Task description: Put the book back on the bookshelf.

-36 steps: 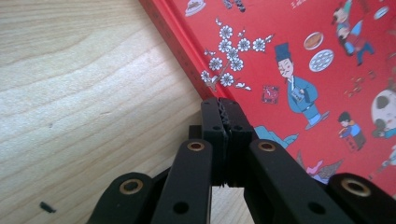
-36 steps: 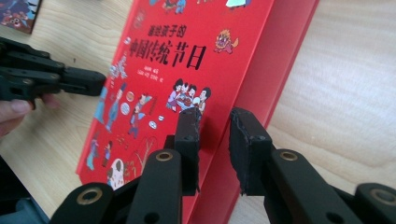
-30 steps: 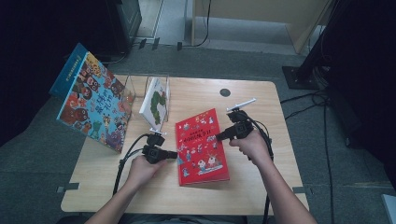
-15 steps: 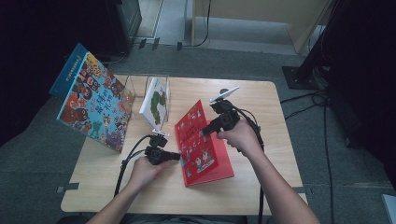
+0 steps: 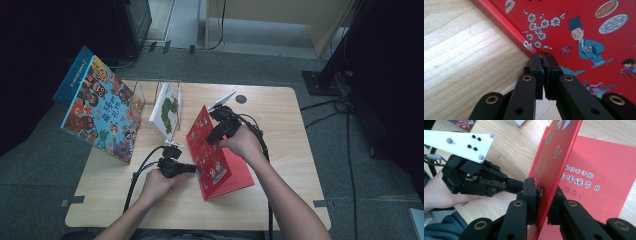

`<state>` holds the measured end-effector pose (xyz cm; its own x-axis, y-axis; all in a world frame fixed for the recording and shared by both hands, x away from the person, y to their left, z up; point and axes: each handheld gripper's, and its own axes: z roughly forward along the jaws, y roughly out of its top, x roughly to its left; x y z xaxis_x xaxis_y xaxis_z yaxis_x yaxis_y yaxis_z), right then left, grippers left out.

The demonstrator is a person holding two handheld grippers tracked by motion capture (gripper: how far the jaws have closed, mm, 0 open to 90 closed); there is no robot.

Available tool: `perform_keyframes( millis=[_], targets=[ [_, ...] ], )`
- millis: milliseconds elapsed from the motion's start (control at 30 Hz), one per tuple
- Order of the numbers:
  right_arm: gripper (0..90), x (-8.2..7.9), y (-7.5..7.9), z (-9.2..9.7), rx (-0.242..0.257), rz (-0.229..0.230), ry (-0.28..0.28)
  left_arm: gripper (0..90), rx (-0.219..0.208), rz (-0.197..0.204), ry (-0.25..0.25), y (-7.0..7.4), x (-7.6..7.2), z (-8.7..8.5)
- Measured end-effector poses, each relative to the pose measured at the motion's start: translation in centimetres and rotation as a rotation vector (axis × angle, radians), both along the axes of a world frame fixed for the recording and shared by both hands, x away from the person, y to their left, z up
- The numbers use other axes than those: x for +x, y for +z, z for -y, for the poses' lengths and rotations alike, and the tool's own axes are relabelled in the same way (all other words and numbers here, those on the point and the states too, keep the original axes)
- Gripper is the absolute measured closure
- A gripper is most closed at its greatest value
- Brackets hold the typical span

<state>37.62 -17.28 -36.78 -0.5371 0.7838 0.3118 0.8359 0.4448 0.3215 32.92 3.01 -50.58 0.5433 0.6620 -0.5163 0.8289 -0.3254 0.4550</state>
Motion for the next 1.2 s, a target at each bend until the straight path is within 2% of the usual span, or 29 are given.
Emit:
perform_keyframes(
  millis=[100, 200, 300, 467, 700, 800, 867, 967, 1033, 1200],
  targets=[
    [81.2, 0.1, 0.2, -0.2, -0.025, -0.007, 0.013, 87.3, -0.004, -0.003, -0.003, 0.0, 0.0, 0.0],
    [82.0, 0.1, 0.4, -0.2, -0.035, -0.025, 0.019, 86.6, 0.015, 0.009, -0.001, 0.0, 0.1, -0.1],
    [83.2, -0.1, 0.6, -0.1, -0.048, -0.047, 0.023, 85.5, 0.011, 0.005, -0.001, 0.1, 0.2, -0.4],
    [85.1, -0.5, 0.9, -0.1, -0.075, -0.058, 0.051, 83.7, 0.005, 0.005, 0.017, 0.4, 0.5, -0.9],
    [83.9, -1.0, 1.0, -1.0, -0.11, -0.039, 0.075, 77.3, 0.016, 0.012, 0.028, 0.6, 0.8, -1.5],
    [81.9, -0.8, 0.5, -1.5, -0.127, -0.033, 0.066, 72.3, 0.015, 0.016, 0.024, 0.7, 0.8, -1.6],
    [84.2, -0.4, 0.2, -1.8, -0.135, -0.043, 0.061, 68.4, 0.017, 0.022, 0.021, 0.8, 0.7, -1.6],
    [86.5, 0.0, 0.4, -1.6, -0.113, -0.065, 0.057, 58.8, 0.009, 0.039, 0.015, 1.1, 0.7, -1.7],
    [87.0, 0.1, 0.6, -1.2, -0.093, -0.076, 0.05, 58.3, 0.006, 0.052, 0.011, 1.2, 0.7, -1.9],
    [88.2, 0.3, 1.7, -0.1, -0.072, -0.083, 0.04, 52.7, -0.027, 0.049, 0.017, 1.3, 0.9, -2.4]
  ],
)
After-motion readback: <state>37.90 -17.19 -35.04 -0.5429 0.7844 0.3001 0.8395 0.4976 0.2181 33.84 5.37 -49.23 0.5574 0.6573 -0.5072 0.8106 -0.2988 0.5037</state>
